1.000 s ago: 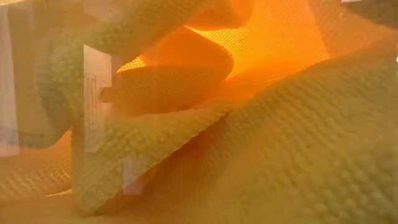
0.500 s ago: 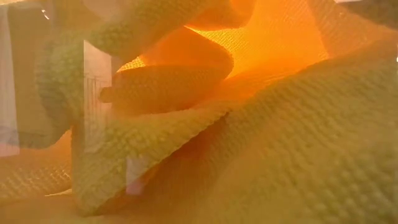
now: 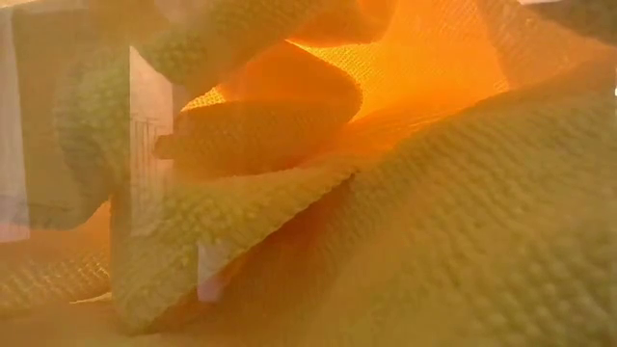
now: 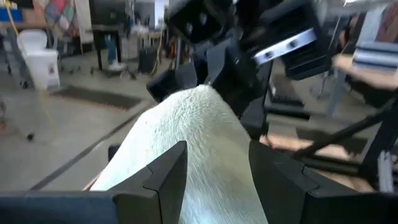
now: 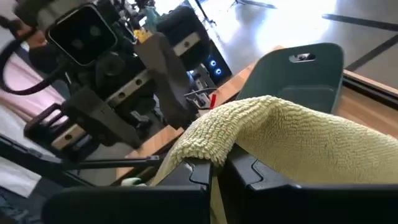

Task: Sort microfiber towel by color & place in baskets
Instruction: Put the green towel into the green bin

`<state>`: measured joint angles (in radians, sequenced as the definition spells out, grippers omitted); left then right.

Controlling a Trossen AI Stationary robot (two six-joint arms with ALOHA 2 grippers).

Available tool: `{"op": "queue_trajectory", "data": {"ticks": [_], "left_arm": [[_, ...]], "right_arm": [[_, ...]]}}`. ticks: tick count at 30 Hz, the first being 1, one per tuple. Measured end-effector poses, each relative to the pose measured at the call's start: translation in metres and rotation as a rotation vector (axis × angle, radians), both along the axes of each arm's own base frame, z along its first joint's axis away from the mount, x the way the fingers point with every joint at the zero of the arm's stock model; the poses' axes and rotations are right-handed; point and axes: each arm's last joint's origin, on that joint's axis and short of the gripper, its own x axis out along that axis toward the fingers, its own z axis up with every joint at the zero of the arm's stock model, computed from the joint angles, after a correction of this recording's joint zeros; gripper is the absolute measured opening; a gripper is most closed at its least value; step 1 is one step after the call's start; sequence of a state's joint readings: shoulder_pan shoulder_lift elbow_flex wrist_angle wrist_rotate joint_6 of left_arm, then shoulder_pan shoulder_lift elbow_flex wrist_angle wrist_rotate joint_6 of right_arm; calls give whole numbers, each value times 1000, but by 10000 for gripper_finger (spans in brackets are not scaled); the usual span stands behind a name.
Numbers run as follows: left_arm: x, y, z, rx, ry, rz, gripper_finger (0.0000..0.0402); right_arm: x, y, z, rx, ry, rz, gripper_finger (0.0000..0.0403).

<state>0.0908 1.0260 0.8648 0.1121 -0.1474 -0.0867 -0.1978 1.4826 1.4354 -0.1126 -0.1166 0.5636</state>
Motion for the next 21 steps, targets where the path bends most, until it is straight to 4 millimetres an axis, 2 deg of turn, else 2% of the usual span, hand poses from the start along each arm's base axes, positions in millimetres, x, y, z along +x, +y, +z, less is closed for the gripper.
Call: {"op": "queue_trajectory", "data": {"ticks": [4,8,16,21], "left_arm": [[10,2,6,6,69,3,157],[14,2,12,37,95,0,157],[15,8,10,40,112,20,157],[14,14,10,38,112,42,157]], "right_arm": [[6,1,4,-6,-2,49,9],[4,2,11,-31,-25,60,9],[-9,6,26,-42,-66,85,9],[-10,11,28,-38,-74,123,9]]}}
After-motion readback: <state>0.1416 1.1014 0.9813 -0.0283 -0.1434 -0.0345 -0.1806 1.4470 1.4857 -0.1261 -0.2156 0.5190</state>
